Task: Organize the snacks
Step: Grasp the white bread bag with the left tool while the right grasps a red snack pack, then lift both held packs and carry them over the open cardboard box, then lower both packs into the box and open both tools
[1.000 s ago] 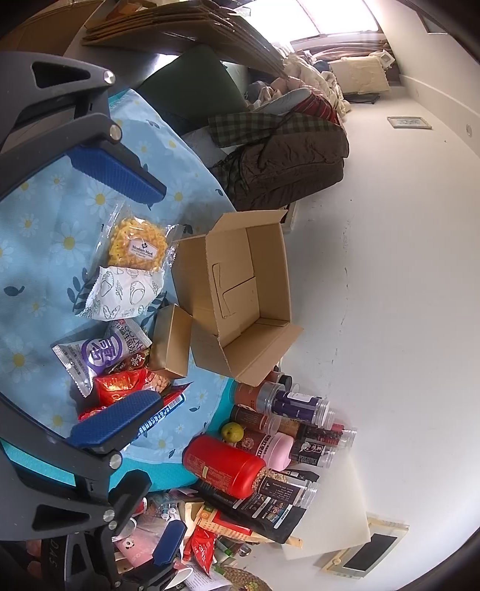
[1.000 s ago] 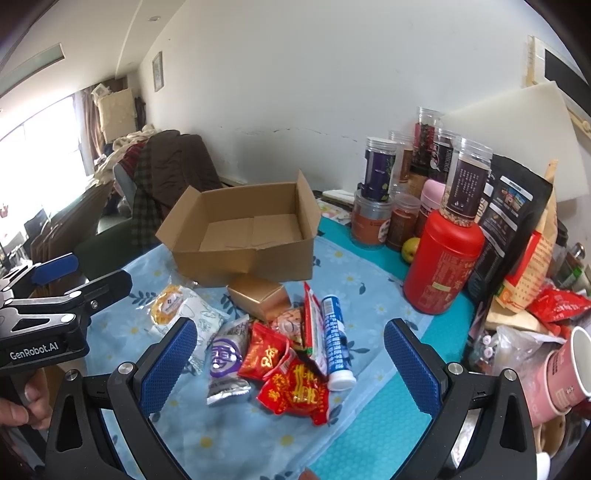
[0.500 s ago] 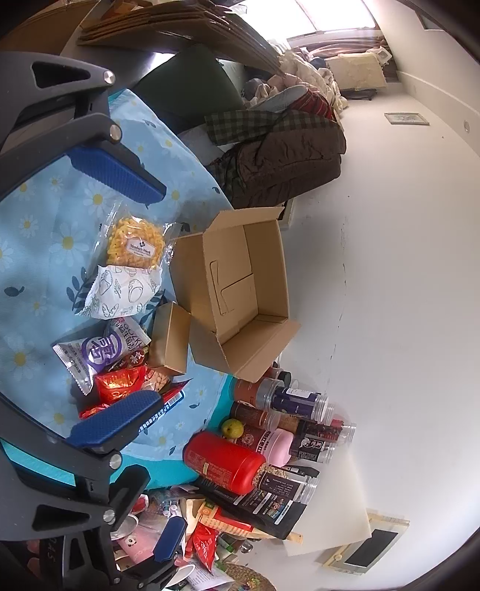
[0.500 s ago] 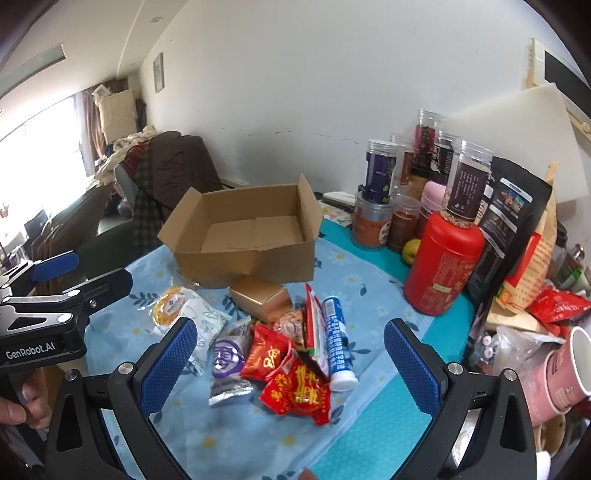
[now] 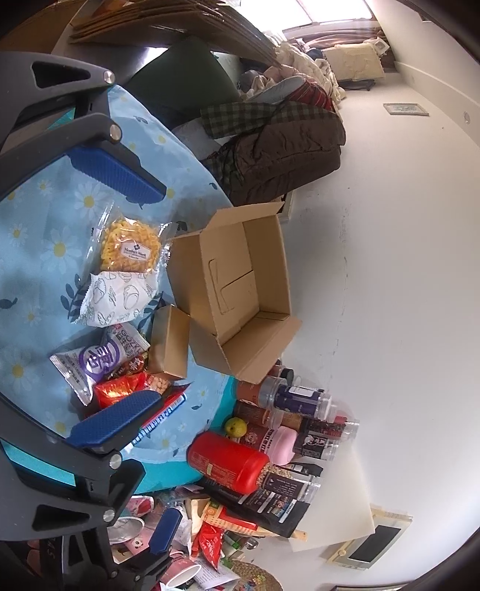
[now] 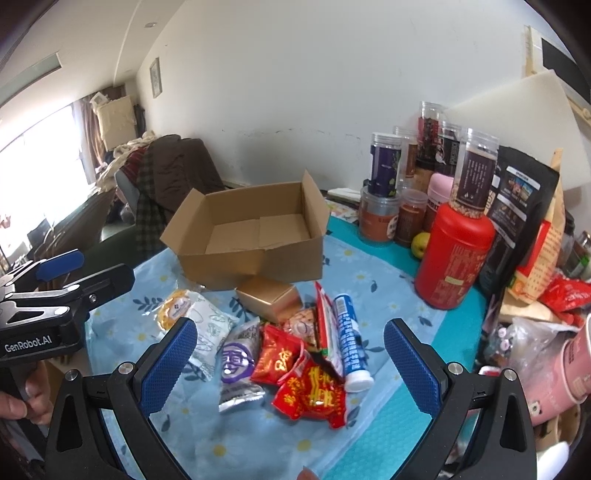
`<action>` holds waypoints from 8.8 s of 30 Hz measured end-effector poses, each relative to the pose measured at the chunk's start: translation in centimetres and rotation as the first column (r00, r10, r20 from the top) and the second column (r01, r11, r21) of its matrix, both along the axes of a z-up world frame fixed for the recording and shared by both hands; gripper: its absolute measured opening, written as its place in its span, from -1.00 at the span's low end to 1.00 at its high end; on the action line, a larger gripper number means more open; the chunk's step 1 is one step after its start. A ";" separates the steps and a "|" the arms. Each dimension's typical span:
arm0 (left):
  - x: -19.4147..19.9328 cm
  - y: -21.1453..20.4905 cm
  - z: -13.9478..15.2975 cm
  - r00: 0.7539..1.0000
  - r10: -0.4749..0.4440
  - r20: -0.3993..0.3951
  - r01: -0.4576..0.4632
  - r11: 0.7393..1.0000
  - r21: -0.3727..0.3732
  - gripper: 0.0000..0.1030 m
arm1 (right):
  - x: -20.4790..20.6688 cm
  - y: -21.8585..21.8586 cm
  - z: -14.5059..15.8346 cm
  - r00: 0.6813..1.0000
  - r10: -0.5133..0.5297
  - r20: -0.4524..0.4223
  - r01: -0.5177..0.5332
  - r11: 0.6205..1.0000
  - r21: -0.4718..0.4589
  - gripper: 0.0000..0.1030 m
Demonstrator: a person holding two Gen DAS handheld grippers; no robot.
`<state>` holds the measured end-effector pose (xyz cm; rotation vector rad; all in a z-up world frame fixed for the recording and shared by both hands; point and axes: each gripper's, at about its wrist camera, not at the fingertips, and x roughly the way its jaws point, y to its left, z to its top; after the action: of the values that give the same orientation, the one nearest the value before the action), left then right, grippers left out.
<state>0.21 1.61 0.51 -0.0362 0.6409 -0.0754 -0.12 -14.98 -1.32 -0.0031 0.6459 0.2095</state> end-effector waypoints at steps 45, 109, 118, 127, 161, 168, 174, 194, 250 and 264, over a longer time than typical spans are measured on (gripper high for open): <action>7.9 -0.1 -13.6 0.948 -0.148 -0.282 0.146 0.989 -0.027 0.67 | 2.5 -0.8 -9.8 0.973 -0.127 -0.194 0.130 0.992 0.000 0.89; 1.5 -0.9 -16.1 0.894 -0.275 -0.353 0.311 0.949 0.047 0.14 | -3.1 0.1 -13.5 0.953 -0.126 -0.276 0.115 0.992 -0.055 0.01; 0.8 -0.1 -15.2 0.891 -0.292 -0.348 0.312 0.950 0.002 0.07 | -4.6 -0.8 -12.4 0.966 -0.137 -0.222 0.146 0.989 0.027 -0.10; -0.3 0.2 -13.0 0.893 -0.332 -0.303 0.336 0.941 -0.041 0.07 | -6.3 -0.3 -11.4 0.971 -0.093 -0.219 0.113 0.990 0.079 -0.10; 4.5 2.3 0.3 0.935 -0.349 0.067 0.353 0.933 -0.064 0.07 | 0.7 6.3 3.4 0.981 0.145 0.126 -0.149 0.988 0.026 -0.10; 8.7 2.9 2.0 0.933 -0.340 0.116 0.347 0.937 -0.047 0.07 | 4.8 6.8 5.8 0.972 0.166 0.165 -0.171 0.985 0.012 -0.10; 13.0 3.8 2.7 0.939 -0.322 0.123 0.331 0.942 -0.056 0.07 | 9.7 7.7 7.0 0.966 0.186 0.179 -0.188 0.982 -0.006 -0.10; 27.6 6.1 1.9 0.981 -0.175 0.078 0.174 0.984 0.019 0.07 | 28.0 10.0 5.5 0.973 0.226 0.058 -0.224 0.974 -0.026 -0.10; 32.7 5.3 -1.6 0.971 -0.030 -0.238 0.071 0.983 0.168 0.37 | 33.4 9.7 -0.5 0.970 0.050 -0.239 -0.108 0.966 -0.234 0.44; 24.7 5.2 7.1 0.995 -0.082 -0.059 0.088 0.990 0.107 0.37 | 26.2 8.9 8.6 0.998 0.052 -0.044 -0.059 0.981 -0.187 0.44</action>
<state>24.95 6.85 7.65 0.0948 0.7003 -0.1216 26.04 -6.04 7.33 -0.1998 0.7031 0.2018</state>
